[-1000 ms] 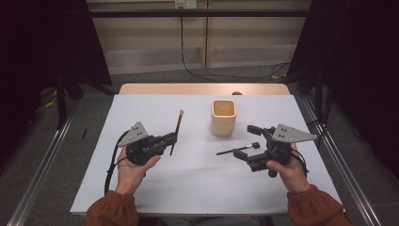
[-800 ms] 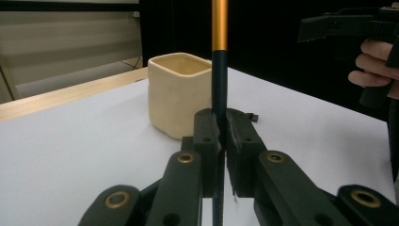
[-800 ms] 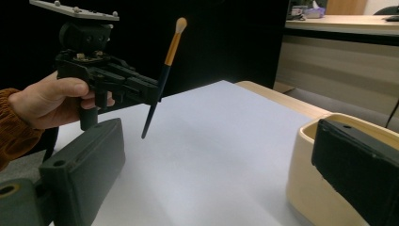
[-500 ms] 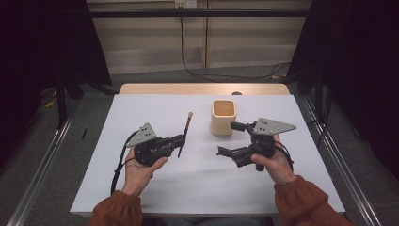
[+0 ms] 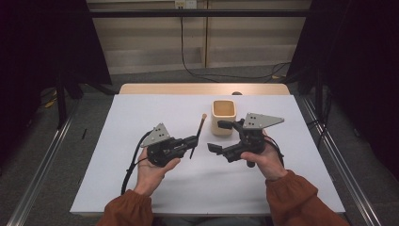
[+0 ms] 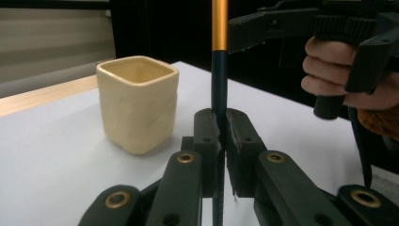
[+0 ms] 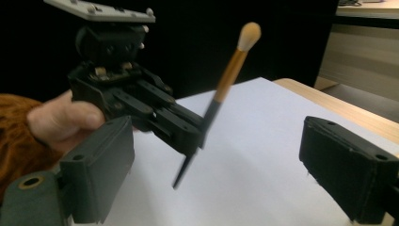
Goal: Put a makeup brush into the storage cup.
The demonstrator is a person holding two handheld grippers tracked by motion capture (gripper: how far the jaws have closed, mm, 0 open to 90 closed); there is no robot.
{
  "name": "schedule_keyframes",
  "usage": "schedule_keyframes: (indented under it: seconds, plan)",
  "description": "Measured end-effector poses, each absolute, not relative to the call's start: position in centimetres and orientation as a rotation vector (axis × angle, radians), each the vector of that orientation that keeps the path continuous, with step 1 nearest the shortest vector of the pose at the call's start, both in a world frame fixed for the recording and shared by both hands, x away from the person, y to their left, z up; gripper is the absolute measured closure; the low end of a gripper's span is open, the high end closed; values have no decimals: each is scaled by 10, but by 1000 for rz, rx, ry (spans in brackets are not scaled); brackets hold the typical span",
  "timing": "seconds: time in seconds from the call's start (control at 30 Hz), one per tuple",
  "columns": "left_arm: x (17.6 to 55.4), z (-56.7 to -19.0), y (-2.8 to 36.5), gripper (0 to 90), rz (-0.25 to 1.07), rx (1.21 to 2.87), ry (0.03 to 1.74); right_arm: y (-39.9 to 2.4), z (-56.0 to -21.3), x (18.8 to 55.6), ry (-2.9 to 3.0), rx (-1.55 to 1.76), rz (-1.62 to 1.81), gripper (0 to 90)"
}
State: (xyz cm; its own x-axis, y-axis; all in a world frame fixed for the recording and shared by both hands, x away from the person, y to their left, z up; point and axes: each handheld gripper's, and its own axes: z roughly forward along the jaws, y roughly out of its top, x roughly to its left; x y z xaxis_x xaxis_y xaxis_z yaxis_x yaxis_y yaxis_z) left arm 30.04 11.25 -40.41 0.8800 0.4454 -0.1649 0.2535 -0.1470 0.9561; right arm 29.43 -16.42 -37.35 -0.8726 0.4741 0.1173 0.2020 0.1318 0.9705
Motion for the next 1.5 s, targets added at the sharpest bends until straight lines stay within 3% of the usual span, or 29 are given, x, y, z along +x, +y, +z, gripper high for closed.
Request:
schedule_keyframes:
  seconds: [0.07, 0.17, 0.27, 0.47, 1.23, 1.5]
  plan:
    - [300, -405, 107, 838, 177, 1762, 521, -163, -373, 295, 2184, 682, 1790, 146]
    - [300, -404, 105, 838, 178, 1748, 521, -164, -374, 295, 2233, 656, 1802, 107]
    - [300, -404, 103, 838, 177, 1744, 518, -162, -373, 296, 2254, 640, 1798, 125]
    - [298, -403, 100, 838, 176, 1747, 501, -158, -370, 302, 2246, 656, 1823, 209]
    - [297, -409, 96, 838, 155, 1781, 490, -155, -379, 312, 2287, 719, 1851, 773]
    - [297, -412, 94, 841, 153, 1785, 473, -151, -380, 309, 2312, 705, 1851, 842]
